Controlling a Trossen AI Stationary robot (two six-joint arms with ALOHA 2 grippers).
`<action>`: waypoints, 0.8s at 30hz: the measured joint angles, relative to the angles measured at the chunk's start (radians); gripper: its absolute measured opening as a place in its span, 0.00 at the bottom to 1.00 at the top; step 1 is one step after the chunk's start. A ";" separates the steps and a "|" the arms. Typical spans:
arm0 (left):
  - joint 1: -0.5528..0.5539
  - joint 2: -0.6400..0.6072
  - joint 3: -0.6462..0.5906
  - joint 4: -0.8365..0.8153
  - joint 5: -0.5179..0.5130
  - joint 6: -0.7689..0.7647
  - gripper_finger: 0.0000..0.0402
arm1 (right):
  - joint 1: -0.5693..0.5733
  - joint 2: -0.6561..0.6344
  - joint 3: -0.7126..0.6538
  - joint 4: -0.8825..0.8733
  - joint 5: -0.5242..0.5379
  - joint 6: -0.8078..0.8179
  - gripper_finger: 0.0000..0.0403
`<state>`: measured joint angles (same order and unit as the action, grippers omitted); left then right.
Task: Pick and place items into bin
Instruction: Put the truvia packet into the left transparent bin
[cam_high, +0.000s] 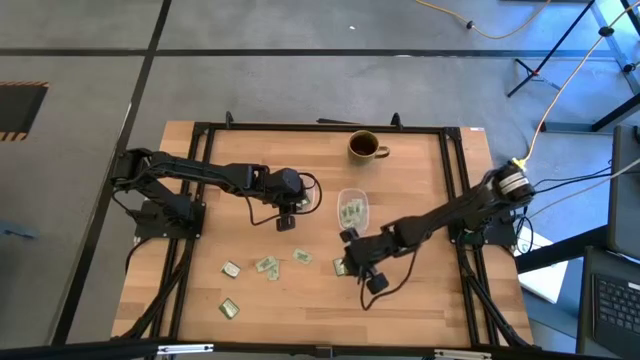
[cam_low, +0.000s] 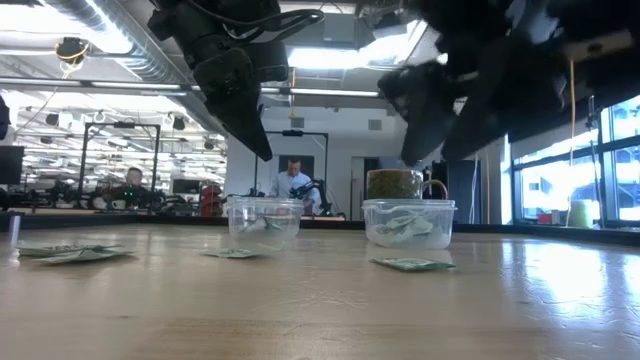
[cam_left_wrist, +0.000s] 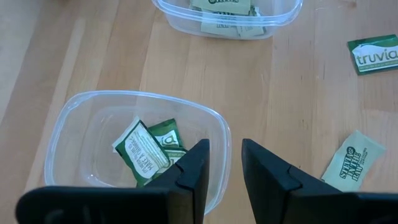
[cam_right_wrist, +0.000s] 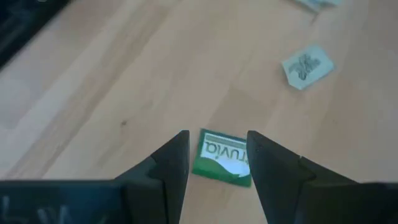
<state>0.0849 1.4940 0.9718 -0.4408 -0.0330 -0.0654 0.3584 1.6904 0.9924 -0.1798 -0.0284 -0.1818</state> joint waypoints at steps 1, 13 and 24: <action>0.000 0.000 0.000 0.000 0.000 0.000 0.22 | 0.000 0.014 0.000 0.006 0.007 0.018 0.40; 0.000 0.000 0.000 -0.004 0.000 -0.001 0.22 | -0.014 0.170 -0.001 0.049 0.035 0.075 0.40; 0.000 0.000 0.000 -0.004 0.000 -0.003 0.22 | -0.031 0.198 0.003 0.046 0.030 0.101 0.37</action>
<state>0.0849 1.4940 0.9718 -0.4446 -0.0330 -0.0682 0.3271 1.8889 0.9955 -0.1339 0.0013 -0.0803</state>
